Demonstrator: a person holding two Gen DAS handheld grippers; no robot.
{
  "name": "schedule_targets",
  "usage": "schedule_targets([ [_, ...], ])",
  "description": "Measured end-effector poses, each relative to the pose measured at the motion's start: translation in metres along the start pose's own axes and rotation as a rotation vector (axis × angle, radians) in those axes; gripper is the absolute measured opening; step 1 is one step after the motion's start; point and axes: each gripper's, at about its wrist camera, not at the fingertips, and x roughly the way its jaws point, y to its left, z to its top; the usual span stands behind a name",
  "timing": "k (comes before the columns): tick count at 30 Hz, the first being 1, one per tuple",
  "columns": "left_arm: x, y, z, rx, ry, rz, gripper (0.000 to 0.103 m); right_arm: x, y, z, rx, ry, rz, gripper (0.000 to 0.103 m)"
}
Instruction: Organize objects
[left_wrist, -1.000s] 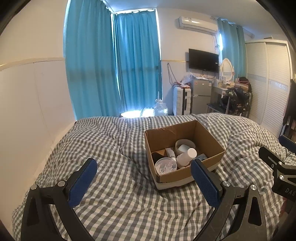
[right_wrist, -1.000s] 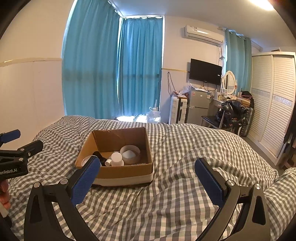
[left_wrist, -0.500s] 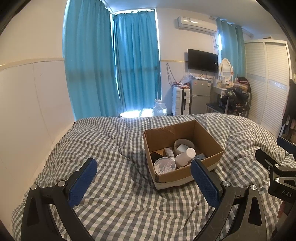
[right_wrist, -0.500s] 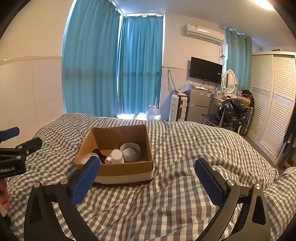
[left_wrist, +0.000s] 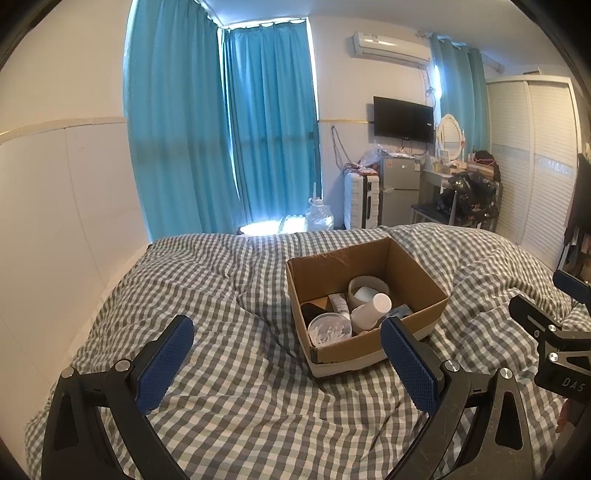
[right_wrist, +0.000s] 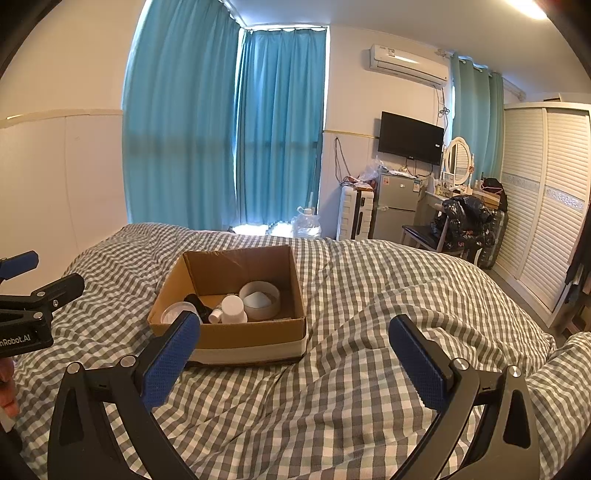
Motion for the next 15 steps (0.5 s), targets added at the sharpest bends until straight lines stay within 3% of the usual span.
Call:
schedule_targets([
  [15, 0.0016, 0.0049, -0.0016, -0.012, -0.004, 0.024, 0.103, 0.0038, 0.0062, -0.0026, -0.027, 0.011, -0.007, 0.103],
])
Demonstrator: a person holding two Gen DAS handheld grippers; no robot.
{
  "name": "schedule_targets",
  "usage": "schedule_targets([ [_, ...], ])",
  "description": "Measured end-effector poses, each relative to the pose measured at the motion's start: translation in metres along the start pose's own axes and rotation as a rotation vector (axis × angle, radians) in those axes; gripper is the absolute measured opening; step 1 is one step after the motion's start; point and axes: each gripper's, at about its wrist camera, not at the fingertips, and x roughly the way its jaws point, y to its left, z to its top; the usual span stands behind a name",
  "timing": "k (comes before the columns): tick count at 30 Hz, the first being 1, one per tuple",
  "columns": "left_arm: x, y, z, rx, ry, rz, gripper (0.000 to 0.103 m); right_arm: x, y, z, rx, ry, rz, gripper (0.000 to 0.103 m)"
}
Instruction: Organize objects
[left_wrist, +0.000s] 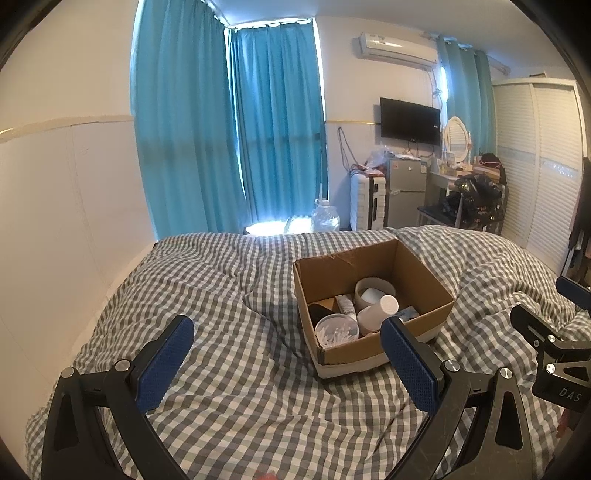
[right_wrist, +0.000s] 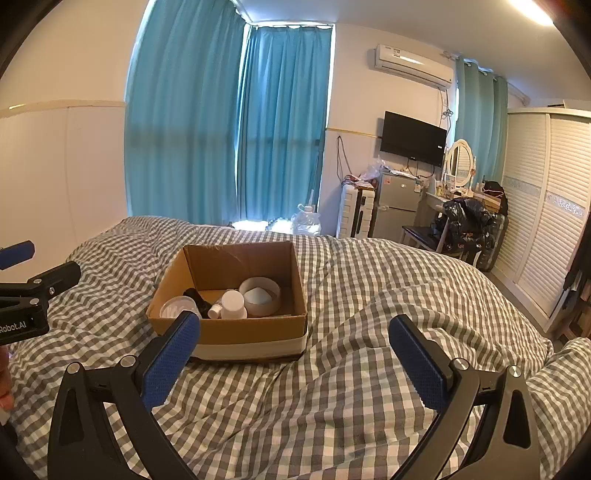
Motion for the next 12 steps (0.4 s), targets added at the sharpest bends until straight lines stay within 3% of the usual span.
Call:
schedule_targets([
  [12, 0.0000, 0.0018, -0.0040, -0.006, 0.002, -0.003, 0.103, -0.0004, 0.0001, -0.0016, 0.003, 0.007, 0.001, 0.103],
])
